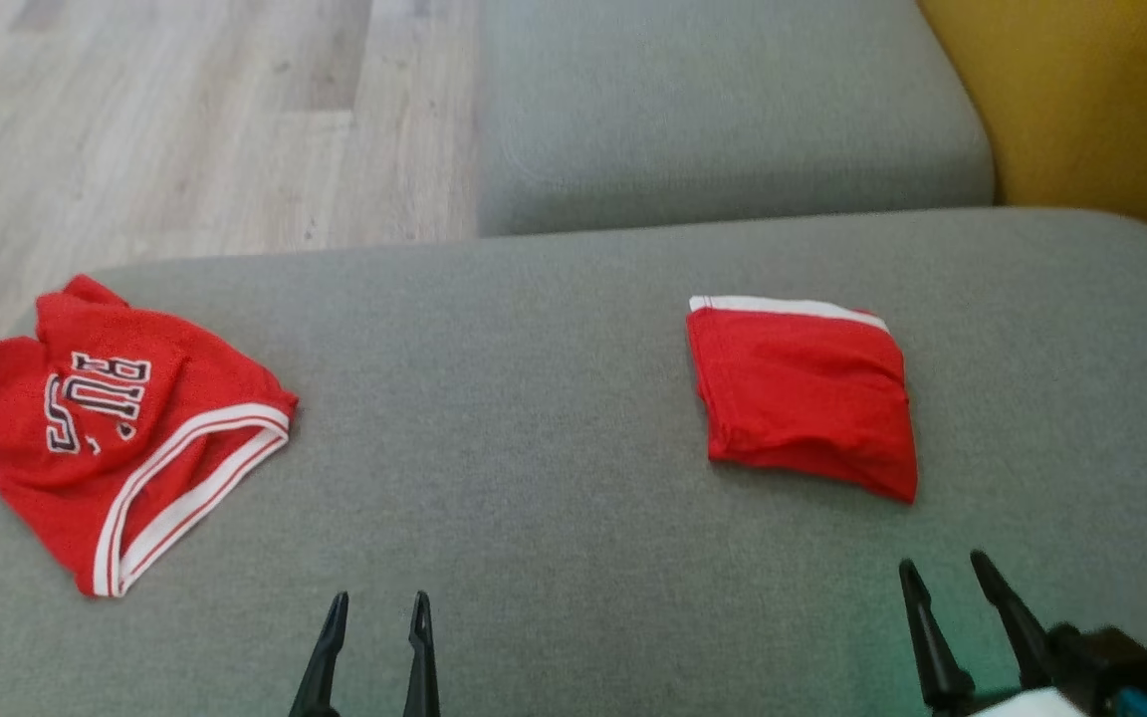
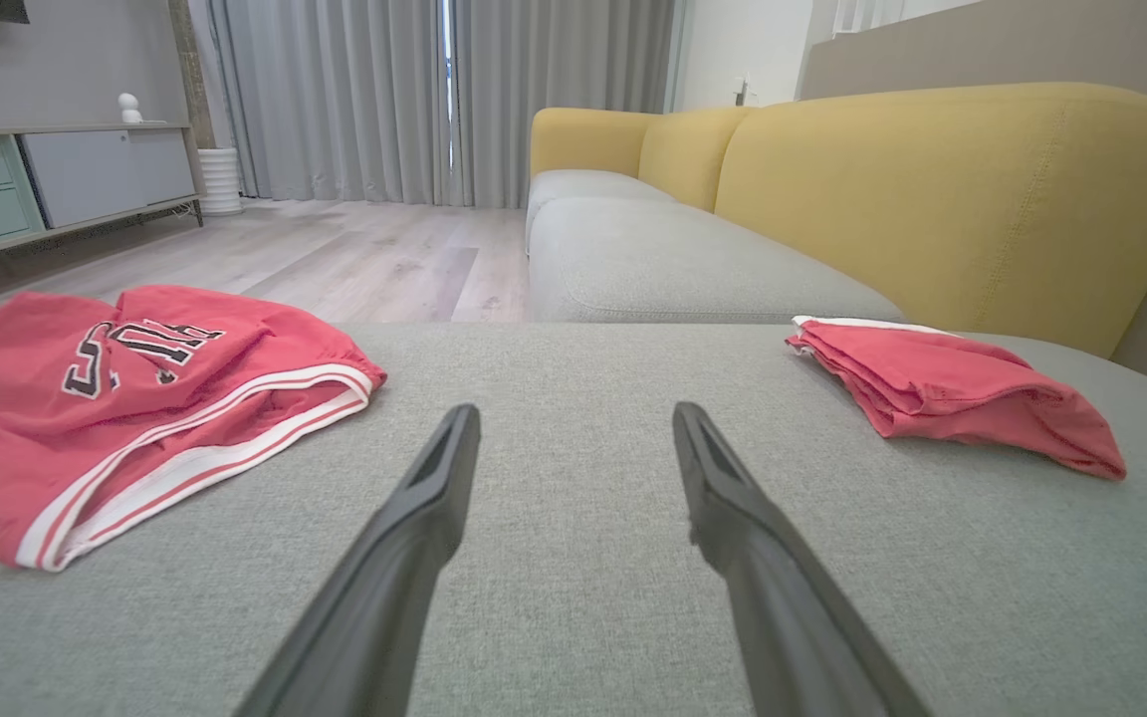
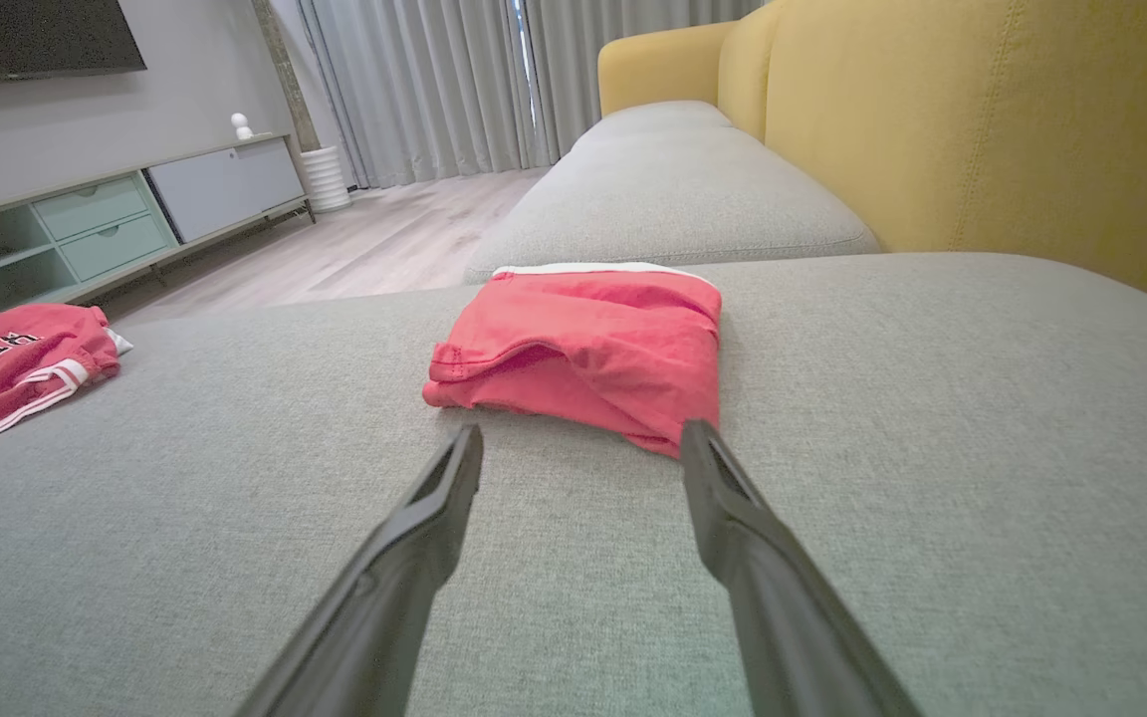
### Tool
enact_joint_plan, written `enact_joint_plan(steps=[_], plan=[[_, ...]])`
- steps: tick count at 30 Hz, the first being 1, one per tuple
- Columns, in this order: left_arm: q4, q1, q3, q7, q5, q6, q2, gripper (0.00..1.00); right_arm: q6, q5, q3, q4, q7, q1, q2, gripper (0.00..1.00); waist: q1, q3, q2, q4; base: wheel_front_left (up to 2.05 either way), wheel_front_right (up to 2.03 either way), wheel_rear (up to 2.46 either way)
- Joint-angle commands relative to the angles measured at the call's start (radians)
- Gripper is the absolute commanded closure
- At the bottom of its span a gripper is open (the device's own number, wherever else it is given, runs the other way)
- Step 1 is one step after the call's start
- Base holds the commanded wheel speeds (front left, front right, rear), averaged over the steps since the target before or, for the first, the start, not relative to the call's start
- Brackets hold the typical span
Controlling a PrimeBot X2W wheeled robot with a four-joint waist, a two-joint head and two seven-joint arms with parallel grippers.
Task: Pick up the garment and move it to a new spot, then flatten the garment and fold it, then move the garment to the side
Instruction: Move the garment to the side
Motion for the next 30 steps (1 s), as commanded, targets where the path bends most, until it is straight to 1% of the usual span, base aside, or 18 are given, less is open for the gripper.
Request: enact_joint_plan(steps=[1, 6, 11, 16, 18, 24, 27, 30], plan=[[-0.035, -0.056, 0.026, -0.01, -0.003, 0.005, -0.007, 0.0, -0.001, -0.009, 0.022, -0.028, -0.012, -0.066, -0.025, 0.0, 0.0, 0.02, 0.0, -0.006, 0.0, 0.0, 0.0], [-0.045, -0.083, 0.011, -0.01, -0.001, 0.002, -0.007, 0.0, -0.001, -0.001, 0.02, 0.008, -0.012, -0.136, -0.027, 0.0, 0.0, 0.083, 0.0, -0.013, 0.0, 0.0, 0.0], [-0.062, -0.146, -0.016, -0.01, 0.007, -0.002, -0.007, 0.0, -0.001, 0.018, 0.018, 0.052, -0.012, -0.248, -0.047, 0.0, 0.0, 0.184, 0.0, -0.001, 0.0, 0.0, 0.0], [-0.068, -0.21, -0.036, -0.01, 0.005, 0.0, -0.007, 0.0, -0.001, 0.036, 0.006, 0.156, -0.008, -0.376, -0.066, 0.0, 0.0, 0.256, 0.0, 0.008, 0.0, 0.0, 0.0], [-0.068, -0.231, -0.046, -0.01, 0.0, -0.004, -0.007, 0.0, -0.001, 0.059, -0.001, 0.208, 0.018, -0.43, -0.064, 0.0, 0.0, 0.276, 0.0, 0.013, 0.0, 0.0, 0.0], [-0.075, -0.281, -0.072, -0.01, -0.007, 0.0, -0.007, 0.0, -0.001, 0.132, -0.014, 0.345, 0.157, -0.574, -0.083, 0.0, 0.0, 0.33, 0.0, 0.031, 0.0, 0.0, 0.0], [-0.076, -0.296, -0.078, -0.01, -0.01, 0.004, -0.007, 0.0, -0.001, 0.158, -0.034, 0.41, 0.213, -0.63, -0.092, 0.0, 0.0, 0.344, 0.0, 0.035, 0.0, 0.0, 0.0], [-0.075, -0.307, -0.087, -0.01, -0.012, 0.002, -0.007, 0.0, -0.001, 0.193, -0.026, 0.456, 0.265, -0.669, -0.088, 0.0, 0.0, 0.353, 0.0, 0.039, 0.0, 0.0, 0.0]])
